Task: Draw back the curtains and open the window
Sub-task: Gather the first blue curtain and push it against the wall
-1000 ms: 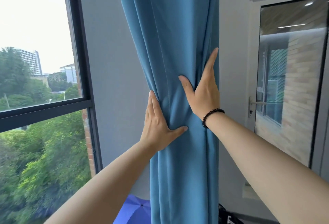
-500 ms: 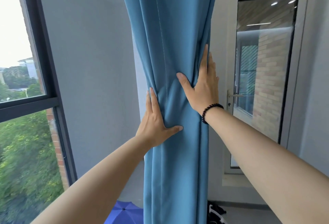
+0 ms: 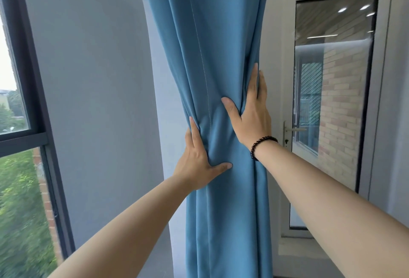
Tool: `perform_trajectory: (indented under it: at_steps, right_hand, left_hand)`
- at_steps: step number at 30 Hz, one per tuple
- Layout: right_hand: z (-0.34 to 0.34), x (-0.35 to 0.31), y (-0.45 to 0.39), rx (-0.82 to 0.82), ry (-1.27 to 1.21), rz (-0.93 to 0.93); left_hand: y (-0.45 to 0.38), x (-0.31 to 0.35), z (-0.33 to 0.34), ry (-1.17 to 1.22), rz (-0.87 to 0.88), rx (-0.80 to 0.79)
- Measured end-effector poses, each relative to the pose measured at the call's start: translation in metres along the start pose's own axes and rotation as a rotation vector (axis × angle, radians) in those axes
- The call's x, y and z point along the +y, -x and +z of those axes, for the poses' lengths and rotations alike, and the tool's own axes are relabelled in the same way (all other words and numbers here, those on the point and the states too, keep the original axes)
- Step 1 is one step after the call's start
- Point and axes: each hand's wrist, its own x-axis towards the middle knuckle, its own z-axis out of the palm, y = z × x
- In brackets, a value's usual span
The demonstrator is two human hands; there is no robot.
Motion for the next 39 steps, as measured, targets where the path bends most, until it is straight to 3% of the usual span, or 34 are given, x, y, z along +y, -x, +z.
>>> perform_trajectory:
  at_steps: [12, 19, 25, 31, 35, 39]
  right_hand:
    - [0.052, 0.099, -0.031, 0.017, -0.005, -0.090]
    - [0.083, 0.140, -0.054, 0.072, -0.018, -0.169]
    - [0.115, 0.165, -0.070, 0.113, -0.044, -0.205]
    - [0.155, 0.182, -0.076, 0.097, -0.017, -0.195]
    - [0.188, 0.200, -0.077, 0.081, 0.028, -0.198]
    - [0.219, 0.212, -0.089, 0.074, 0.001, -0.141]
  left_hand:
    - [-0.087, -0.022, 0.081, 0.002, -0.030, -0.012]
    - [-0.135, -0.036, 0.118, -0.057, -0.128, 0.134]
    - [-0.162, -0.052, 0.139, 0.098, -0.101, 0.274]
    - [-0.184, -0.080, 0.153, 0.126, -0.242, 0.360]
    - [-0.209, -0.104, 0.153, 0.149, -0.266, 0.348]
    - [-0.245, -0.136, 0.152, 0.220, -0.154, 0.271]
